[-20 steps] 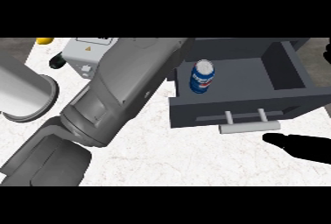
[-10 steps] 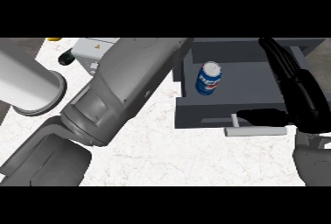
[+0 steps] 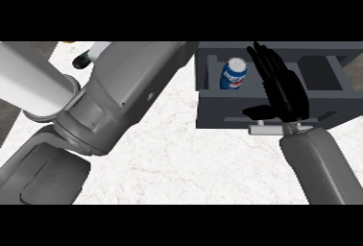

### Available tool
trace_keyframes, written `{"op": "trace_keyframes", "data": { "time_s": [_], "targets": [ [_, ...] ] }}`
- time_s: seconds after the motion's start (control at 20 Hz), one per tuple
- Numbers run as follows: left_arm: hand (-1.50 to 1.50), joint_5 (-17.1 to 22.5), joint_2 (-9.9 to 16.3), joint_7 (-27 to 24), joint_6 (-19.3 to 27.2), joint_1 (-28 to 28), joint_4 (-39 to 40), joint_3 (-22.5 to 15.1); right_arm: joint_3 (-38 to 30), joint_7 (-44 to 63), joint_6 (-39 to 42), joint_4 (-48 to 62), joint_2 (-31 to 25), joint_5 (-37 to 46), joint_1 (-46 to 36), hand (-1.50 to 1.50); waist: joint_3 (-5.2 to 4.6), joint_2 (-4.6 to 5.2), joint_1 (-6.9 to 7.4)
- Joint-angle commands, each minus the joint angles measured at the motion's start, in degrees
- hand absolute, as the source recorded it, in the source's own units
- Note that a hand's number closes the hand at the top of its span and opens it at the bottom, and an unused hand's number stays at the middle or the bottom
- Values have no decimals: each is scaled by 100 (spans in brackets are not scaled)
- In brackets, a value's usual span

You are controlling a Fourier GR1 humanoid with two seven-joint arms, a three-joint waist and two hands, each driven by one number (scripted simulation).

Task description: Pick up the can, place it into the drawer and close the drawer

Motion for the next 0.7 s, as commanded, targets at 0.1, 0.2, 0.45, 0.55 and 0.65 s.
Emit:
{"op": "trace_keyframes", "data": {
  "time_s": [0.1,0.2,0.45,0.55,0.65],
  "targets": [
    [-150,-78,187,73,-74,205,-110,74,-278,-626,-820,1897,165,275,-907,-150,1,5,91],
    [-150,-194,201,92,-42,189,-199,-26,-211,-322,-1364,2420,483,705,-1136,-150,1,11,167],
    [-150,-214,727,539,-269,358,-547,-5,-612,-424,-2255,3268,477,821,-1633,-150,1,-20,234],
    [-150,-213,870,584,-467,516,-668,-23,-825,-297,-2264,3701,376,818,-2193,-150,-1,4,365],
    [-150,-257,817,521,-456,790,-878,-70,-836,-265,-2520,4096,502,938,-2434,-150,-3,-8,360]
  ]
}}
